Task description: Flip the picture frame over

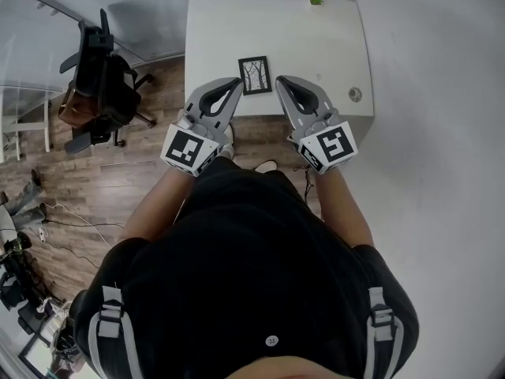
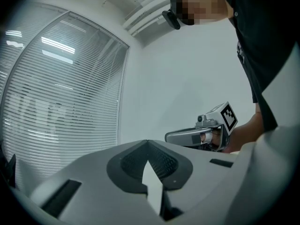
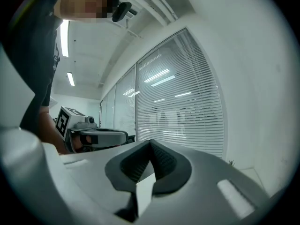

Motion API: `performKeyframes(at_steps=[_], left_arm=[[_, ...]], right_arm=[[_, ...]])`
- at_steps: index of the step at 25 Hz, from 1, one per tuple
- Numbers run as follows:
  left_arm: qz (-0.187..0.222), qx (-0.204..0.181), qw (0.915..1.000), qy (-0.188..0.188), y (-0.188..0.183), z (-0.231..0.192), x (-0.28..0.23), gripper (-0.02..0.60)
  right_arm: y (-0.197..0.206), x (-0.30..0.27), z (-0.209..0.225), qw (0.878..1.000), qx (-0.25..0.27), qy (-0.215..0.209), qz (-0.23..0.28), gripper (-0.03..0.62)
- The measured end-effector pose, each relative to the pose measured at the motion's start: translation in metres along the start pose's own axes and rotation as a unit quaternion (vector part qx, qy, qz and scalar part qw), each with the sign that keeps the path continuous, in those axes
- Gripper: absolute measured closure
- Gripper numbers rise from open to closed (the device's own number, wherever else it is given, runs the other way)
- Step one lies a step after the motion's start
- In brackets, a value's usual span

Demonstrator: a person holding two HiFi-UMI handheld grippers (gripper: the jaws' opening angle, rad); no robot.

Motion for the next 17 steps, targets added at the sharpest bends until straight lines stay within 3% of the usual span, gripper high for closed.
performKeyframes(at_steps=[17], left_arm=[[0.000, -0.004, 1.0000, -0.006, -0.0008, 0.0037, 0.0016, 0.574]], right_arm=[[0.0007, 0.0034, 0.0009, 1.000, -0.002, -0.002, -0.005, 0.585]])
Point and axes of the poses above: the fingertips, and each gripper's own axes: x backward along the fingers, z to its right, y out of its underside, the point moved 7 cm from there along x, backward along the fingers, and after that the axes turned 12 degrees about y, right-handed, at the moved point
